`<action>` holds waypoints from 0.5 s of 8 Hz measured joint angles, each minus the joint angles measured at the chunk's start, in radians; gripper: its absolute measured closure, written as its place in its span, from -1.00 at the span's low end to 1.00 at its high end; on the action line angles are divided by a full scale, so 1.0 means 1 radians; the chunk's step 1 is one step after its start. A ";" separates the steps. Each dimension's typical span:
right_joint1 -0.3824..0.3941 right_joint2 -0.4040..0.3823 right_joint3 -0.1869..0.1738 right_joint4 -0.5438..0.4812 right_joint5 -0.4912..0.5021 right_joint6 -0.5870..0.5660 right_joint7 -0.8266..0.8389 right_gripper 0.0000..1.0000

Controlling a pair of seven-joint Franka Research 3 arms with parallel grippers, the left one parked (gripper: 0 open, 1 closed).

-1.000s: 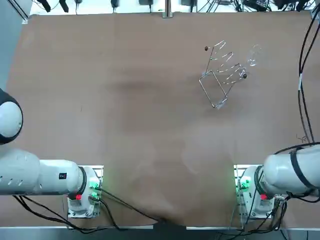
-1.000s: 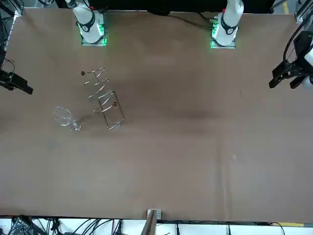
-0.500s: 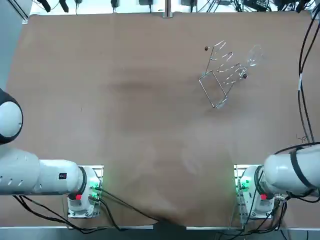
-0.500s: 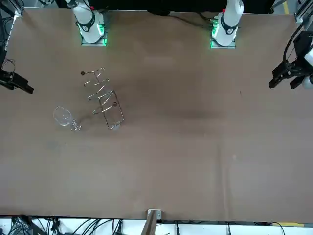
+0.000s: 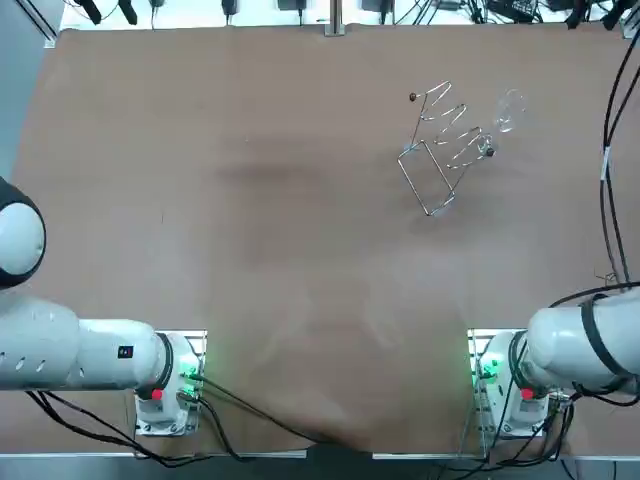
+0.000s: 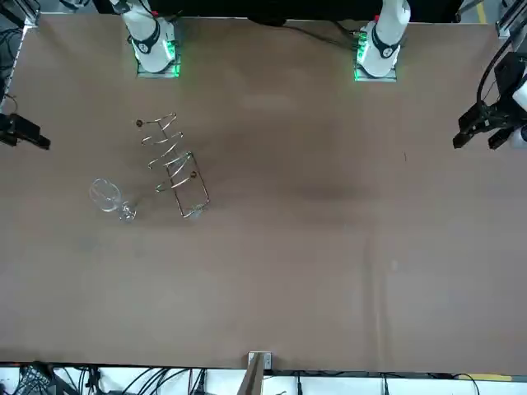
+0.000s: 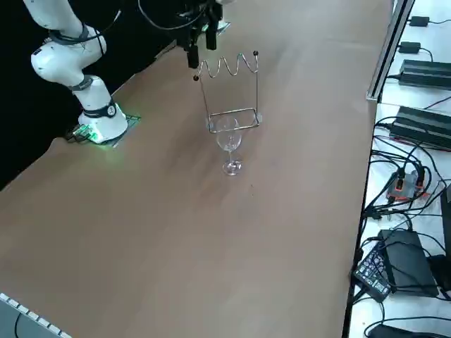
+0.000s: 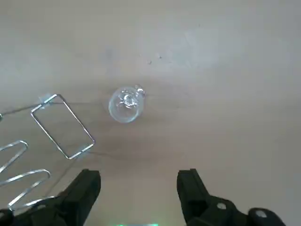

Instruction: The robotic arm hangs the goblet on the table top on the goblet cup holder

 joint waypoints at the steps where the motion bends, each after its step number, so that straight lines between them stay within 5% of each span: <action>1: -0.016 0.001 -0.003 -0.003 0.000 -0.003 -0.065 -1.00; 4: -0.068 0.004 -0.007 -0.054 0.001 0.038 -0.362 -1.00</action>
